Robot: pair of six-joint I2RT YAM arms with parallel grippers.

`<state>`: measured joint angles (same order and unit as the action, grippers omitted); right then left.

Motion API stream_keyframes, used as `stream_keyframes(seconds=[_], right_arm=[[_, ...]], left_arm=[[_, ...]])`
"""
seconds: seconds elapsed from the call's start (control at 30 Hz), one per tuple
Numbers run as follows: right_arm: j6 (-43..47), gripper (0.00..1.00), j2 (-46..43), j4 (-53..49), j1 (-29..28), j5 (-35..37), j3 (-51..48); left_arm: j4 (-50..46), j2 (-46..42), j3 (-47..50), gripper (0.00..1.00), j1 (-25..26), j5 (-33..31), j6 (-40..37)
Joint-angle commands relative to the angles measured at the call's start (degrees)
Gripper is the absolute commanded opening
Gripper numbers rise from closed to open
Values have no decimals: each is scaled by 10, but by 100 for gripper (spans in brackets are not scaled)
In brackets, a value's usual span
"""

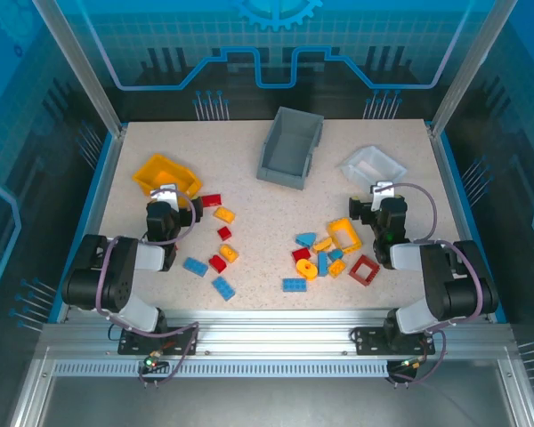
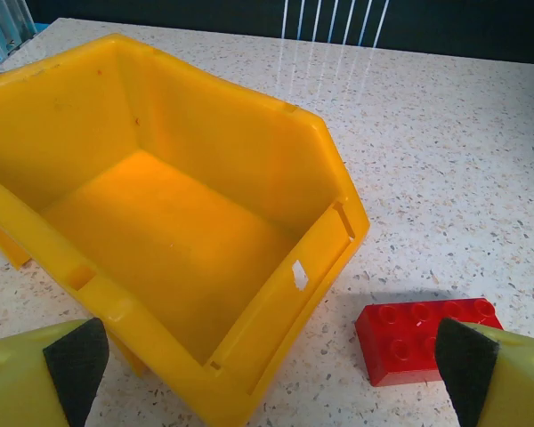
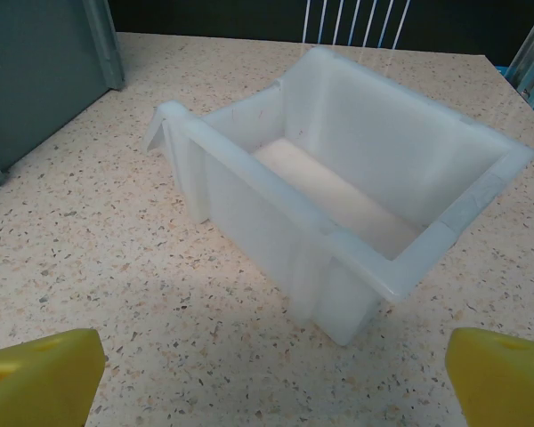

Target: Sort the legos into containers by color

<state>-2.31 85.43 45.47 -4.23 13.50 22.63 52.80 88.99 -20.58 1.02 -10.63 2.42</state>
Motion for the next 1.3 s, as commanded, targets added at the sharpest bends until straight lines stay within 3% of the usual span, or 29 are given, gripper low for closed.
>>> stream_keyframes(seconds=[0.0, 0.67, 0.73, 0.8, 0.9, 0.97, 1.03, 1.07, 1.1, 1.13, 1.2, 1.27], right_arm=[[-2, 100, 5, 7, -7, 10, 4], [-2, 100, 5, 8, -6, 10, 3], [-2, 100, -20, -16, -9, 13, 5], [9, 100, -70, -54, -26, 54, 8], [11, 100, -206, -169, -62, 105, 35], [-48, 100, -315, -286, -72, 102, 77], [-180, 100, -379, -435, -71, 100, 143], [-259, 100, -398, -517, -66, 83, 182], [-330, 100, -409, -598, -62, 66, 213], [-394, 100, -420, -655, -61, 53, 231], [-380, 98, -428, -639, -56, -52, 236], [-383, 94, -405, -689, -85, -74, 274]], left_arm=[[6, -2, -8, 99, -3, 11, -12], [18, -4, -3, 99, -3, 10, -11], [32, -49, 22, 99, 11, -16, -23], [-41, -154, 25, 99, 44, -65, -45], [-254, -323, -32, 99, 80, -99, -16], [-414, -382, -102, 99, 82, -151, 87], [-633, -404, -190, 99, 77, -187, 239], [-709, -411, -220, 99, 74, -186, 285], [-720, -417, -223, 99, 65, -173, 310], [-717, -417, -226, 99, 40, -116, 322], [-783, -382, -266, 99, -5, -57, 381], [-876, -310, -332, 99, -42, -26, 402]])
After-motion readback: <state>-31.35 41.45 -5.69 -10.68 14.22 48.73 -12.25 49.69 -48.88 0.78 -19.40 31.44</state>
